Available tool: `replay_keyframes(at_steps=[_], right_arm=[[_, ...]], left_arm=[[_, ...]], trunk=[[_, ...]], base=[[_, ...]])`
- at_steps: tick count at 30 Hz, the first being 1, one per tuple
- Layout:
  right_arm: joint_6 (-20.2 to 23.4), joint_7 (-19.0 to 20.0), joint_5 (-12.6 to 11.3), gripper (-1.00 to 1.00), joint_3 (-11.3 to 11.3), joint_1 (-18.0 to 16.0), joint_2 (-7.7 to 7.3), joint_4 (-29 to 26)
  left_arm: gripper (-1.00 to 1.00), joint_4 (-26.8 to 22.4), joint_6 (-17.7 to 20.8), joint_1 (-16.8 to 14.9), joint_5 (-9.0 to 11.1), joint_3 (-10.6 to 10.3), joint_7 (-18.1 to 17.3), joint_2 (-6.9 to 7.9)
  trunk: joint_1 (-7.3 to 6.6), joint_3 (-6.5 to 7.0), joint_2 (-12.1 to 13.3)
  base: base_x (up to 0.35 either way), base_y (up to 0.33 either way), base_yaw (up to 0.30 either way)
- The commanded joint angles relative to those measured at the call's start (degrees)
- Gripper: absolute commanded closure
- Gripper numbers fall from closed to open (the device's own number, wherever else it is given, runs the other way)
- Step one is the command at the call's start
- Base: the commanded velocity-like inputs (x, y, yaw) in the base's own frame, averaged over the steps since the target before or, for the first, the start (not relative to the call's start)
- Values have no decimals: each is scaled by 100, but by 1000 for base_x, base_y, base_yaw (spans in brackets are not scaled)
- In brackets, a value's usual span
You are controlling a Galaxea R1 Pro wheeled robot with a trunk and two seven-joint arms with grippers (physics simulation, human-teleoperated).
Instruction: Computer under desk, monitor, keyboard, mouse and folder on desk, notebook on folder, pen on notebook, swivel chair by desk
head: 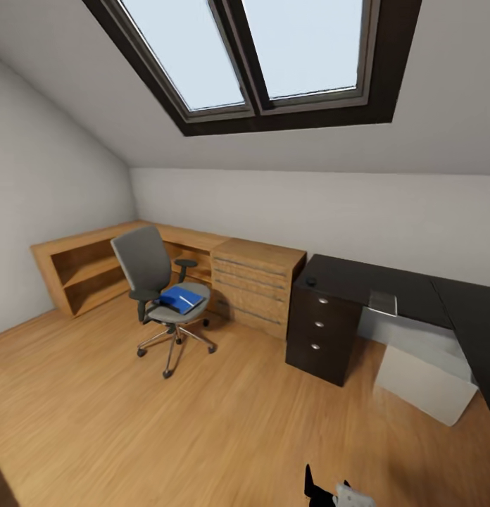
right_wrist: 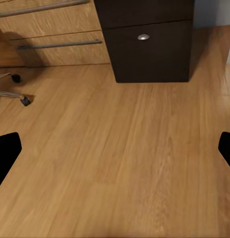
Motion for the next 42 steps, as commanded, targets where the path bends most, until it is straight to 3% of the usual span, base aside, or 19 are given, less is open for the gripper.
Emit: replay_keyframes(at_steps=[1, 11, 29, 42], right_arm=[[-17, 36, -61, -100, 26, -4, 0, 6], [-17, 36, -62, -100, 26, -3, -1, 6], [-17, 36, -62, -100, 26, -3, -31, 6], [-17, 36, -62, -100, 26, -3, -45, 6]], left_arm=[[-100, -6, -6, -2, -20, 7, -42, -9], [-100, -6, -15, -2, -15, -107, -40, -5], [-100, -6, -31, -2, -15, -121, -37, -4], [-100, -6, -32, -2, -15, -121, -41, -4]], trunk=[[-19, 13, 39], [-239, 192, 440], [-634, 516, 1162], [-920, 749, 1683]], base=[[324, -110, 35], [322, -139, 12], [321, -139, 1], [322, -21, 0]])
